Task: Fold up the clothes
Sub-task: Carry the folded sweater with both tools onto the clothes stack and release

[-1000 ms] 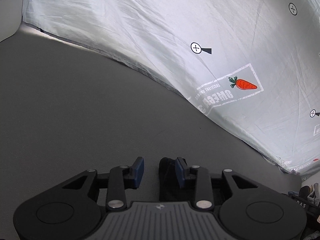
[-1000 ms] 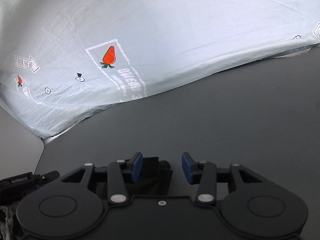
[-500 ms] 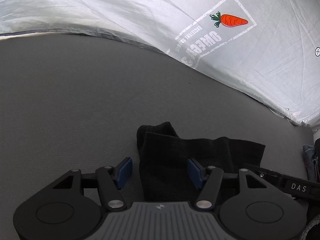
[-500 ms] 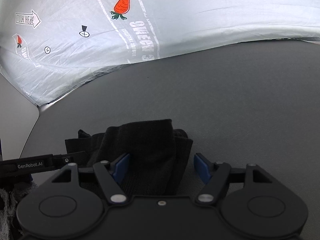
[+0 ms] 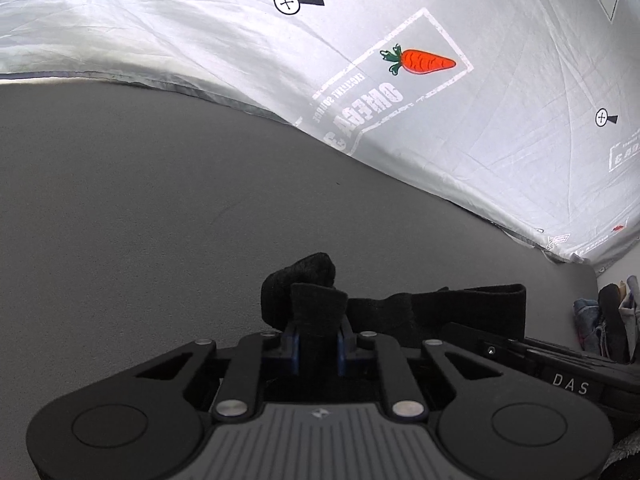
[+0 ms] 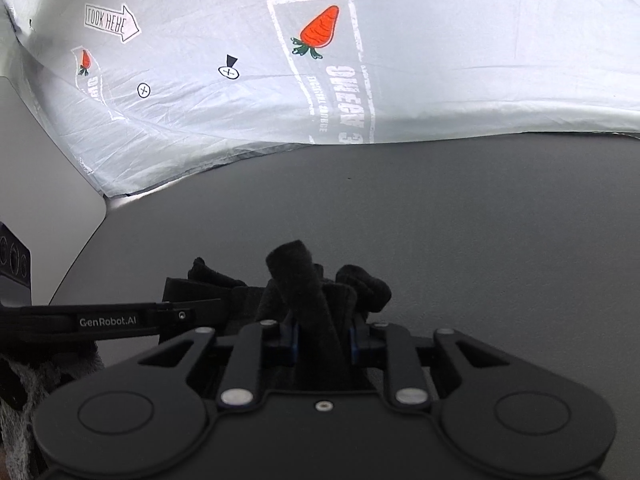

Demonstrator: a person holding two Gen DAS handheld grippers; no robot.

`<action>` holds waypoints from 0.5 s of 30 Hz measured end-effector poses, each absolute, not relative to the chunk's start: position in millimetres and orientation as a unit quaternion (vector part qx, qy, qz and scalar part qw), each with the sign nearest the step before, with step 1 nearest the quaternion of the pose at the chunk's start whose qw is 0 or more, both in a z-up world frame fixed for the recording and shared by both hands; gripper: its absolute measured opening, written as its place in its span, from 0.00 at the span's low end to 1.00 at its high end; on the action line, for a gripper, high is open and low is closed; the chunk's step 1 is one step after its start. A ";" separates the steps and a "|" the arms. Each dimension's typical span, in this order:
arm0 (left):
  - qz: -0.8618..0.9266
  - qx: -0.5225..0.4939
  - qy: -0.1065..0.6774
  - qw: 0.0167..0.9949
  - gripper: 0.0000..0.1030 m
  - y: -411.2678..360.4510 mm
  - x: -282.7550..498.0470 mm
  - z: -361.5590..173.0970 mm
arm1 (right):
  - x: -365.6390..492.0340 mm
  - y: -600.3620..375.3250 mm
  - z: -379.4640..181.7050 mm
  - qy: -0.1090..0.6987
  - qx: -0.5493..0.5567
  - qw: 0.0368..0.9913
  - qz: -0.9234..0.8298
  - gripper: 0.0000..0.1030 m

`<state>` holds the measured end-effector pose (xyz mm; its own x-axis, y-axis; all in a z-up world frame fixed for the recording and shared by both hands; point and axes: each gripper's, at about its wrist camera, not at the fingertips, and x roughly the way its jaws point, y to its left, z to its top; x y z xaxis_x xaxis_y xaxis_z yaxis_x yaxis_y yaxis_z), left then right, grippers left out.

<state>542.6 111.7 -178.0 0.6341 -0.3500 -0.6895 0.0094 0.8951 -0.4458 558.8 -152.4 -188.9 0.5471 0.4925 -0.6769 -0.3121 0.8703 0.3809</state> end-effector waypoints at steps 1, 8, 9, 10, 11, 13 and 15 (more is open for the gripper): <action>-0.107 -0.209 0.403 0.885 0.16 111.4 534.5 -166.1 | 551.3 -155.7 -180.3 0.409 0.117 0.876 0.227 0.21; -0.147 -0.186 0.321 0.917 0.15 93.9 464.0 -91.9 | 479.0 -179.9 -118.6 0.348 0.166 0.901 0.200 0.19; -0.154 -0.177 0.310 0.921 0.15 88.9 455.1 -83.4 | 469.0 -181.6 -111.9 0.340 0.165 0.905 0.197 0.19; -0.163 -0.170 0.300 0.924 0.14 84.2 445.5 -74.9 | 457.2 -182.9 -104.0 0.330 0.162 0.910 0.194 0.19; -0.171 -0.168 0.290 0.926 0.14 80.6 437.0 -67.8 | 445.3 -184.2 -96.0 0.320 0.158 0.914 0.191 0.19; -0.187 -0.166 0.272 0.929 0.14 74.1 421.2 -54.6 | 424.5 -188.5 -81.3 0.303 0.156 0.922 0.185 0.19; -0.201 -0.162 0.255 0.932 0.14 67.1 407.8 -41.1 | 405.8 -193.8 -67.1 0.288 0.158 0.928 0.178 0.18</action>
<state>407.8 67.1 -41.1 0.7886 -0.4577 -0.4106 0.2918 0.8664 -0.4053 405.8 -193.8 -67.1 0.7711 0.4205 -0.4781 -0.2384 0.8869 0.3956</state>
